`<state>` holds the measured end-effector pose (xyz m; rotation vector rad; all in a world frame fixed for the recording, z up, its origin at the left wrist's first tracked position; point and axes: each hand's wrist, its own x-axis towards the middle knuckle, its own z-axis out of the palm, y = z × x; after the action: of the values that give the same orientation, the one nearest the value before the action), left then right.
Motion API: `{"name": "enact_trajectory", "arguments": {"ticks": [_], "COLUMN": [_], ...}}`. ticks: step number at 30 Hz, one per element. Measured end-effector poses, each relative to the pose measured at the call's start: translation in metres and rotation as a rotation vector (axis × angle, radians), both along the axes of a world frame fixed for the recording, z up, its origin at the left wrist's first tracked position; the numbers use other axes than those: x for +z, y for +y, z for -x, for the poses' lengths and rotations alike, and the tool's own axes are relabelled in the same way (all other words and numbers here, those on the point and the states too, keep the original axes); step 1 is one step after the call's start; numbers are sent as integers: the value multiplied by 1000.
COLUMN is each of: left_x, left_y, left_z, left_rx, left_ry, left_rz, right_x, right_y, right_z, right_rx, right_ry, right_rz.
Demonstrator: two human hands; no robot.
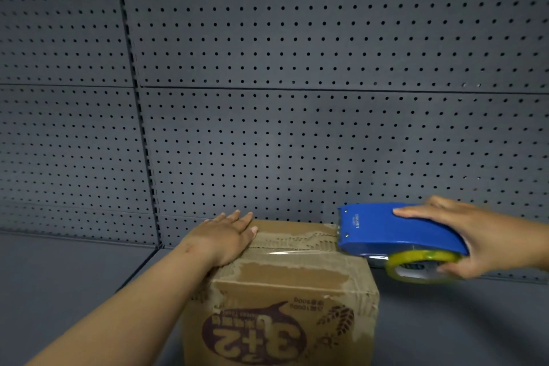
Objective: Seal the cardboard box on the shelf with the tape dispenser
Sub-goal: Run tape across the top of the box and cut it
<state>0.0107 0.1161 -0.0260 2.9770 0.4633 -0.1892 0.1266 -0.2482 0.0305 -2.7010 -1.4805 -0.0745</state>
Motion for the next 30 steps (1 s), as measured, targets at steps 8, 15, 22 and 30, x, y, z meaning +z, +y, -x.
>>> {"name": "enact_trajectory", "arguments": {"ticks": [8,15,22,30], "left_x": [13,35,8,1], "left_y": [-15,-56,-100,-100], "left_z": [6,-7,-38,-41], "left_rx": [12,-51,-93,-79], "left_ry": [3,-197,-63,-9], "left_rz": [-384,-466,52,41], "right_x": [-16,-16,-11,-20], "right_y": [-4,-4,3,-1], "right_z": [-1,0,7,2], "right_rx": [1,6,-27,34], "right_ry": [-9,4,101,64], "right_rz": [-25,-36,-87,-99]}}
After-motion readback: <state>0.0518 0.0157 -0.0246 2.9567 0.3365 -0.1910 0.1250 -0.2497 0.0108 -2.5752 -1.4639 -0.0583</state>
